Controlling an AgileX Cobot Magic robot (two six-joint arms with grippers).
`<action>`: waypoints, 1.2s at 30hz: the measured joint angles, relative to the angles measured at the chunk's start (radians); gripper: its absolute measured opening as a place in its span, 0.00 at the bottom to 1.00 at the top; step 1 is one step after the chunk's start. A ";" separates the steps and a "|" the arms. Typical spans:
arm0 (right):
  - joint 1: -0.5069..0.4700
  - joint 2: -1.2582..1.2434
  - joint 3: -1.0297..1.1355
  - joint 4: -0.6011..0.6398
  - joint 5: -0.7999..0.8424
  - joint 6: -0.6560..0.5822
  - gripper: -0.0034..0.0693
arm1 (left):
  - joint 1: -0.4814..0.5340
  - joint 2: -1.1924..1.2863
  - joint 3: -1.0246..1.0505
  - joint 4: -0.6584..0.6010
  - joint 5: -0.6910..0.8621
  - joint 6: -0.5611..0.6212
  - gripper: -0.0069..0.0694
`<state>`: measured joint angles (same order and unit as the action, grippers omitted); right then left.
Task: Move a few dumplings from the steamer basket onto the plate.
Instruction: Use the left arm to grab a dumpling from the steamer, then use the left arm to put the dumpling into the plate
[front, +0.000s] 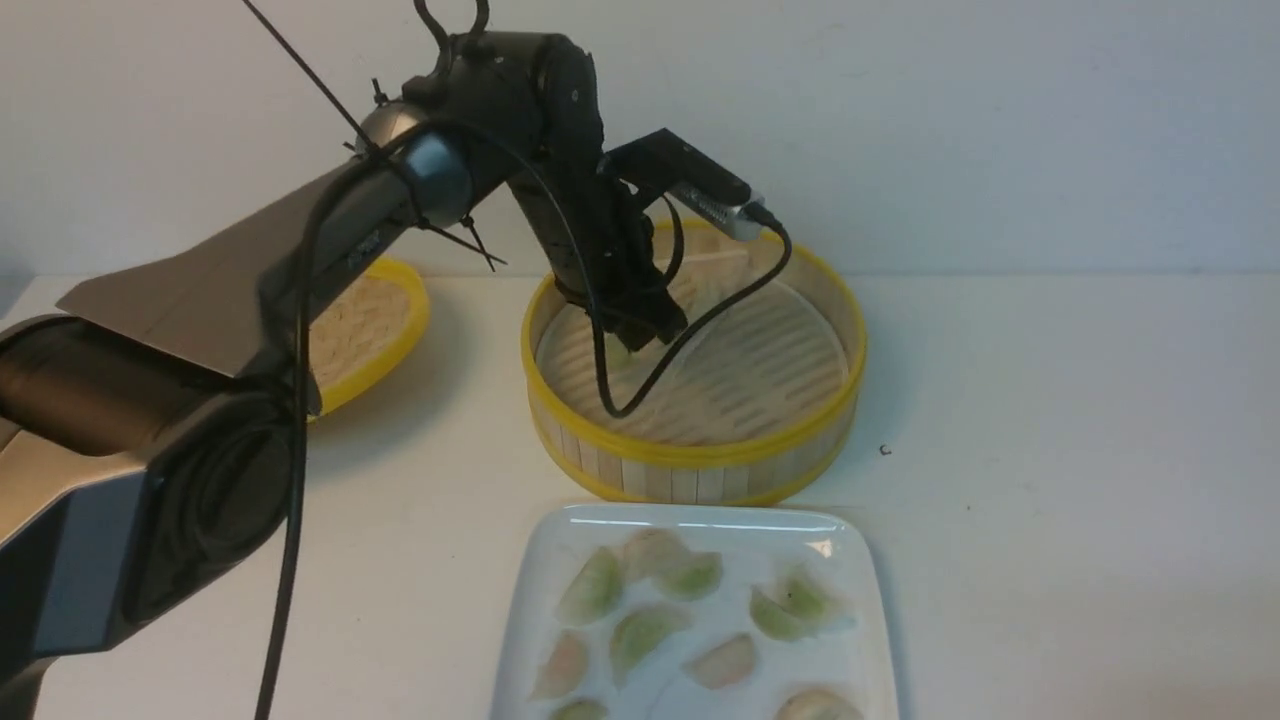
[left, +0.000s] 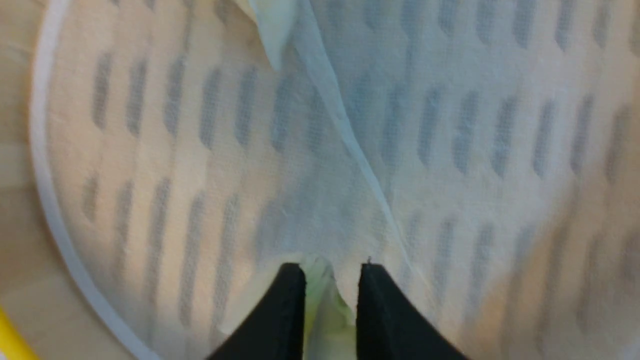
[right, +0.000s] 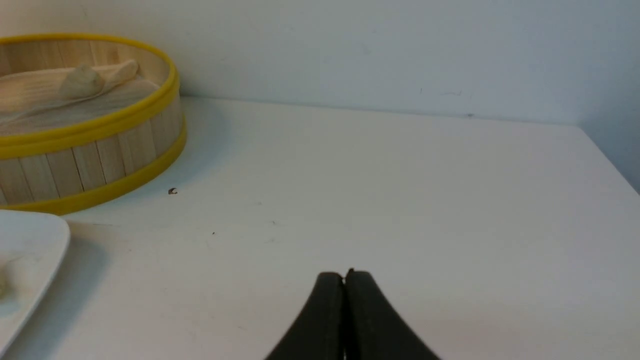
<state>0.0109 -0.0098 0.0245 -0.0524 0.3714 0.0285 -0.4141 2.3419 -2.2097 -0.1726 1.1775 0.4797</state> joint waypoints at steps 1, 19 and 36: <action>0.000 0.000 0.000 0.000 0.000 0.000 0.03 | 0.000 -0.009 0.001 0.000 0.020 0.000 0.23; 0.000 0.000 0.000 0.000 0.000 0.000 0.03 | 0.000 -0.386 0.212 -0.099 0.057 -0.120 0.23; 0.000 0.000 0.000 0.000 0.000 0.000 0.03 | -0.082 -0.673 0.932 -0.318 -0.042 -0.028 0.23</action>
<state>0.0109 -0.0098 0.0245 -0.0524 0.3714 0.0285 -0.4965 1.6690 -1.2775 -0.4910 1.1352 0.4520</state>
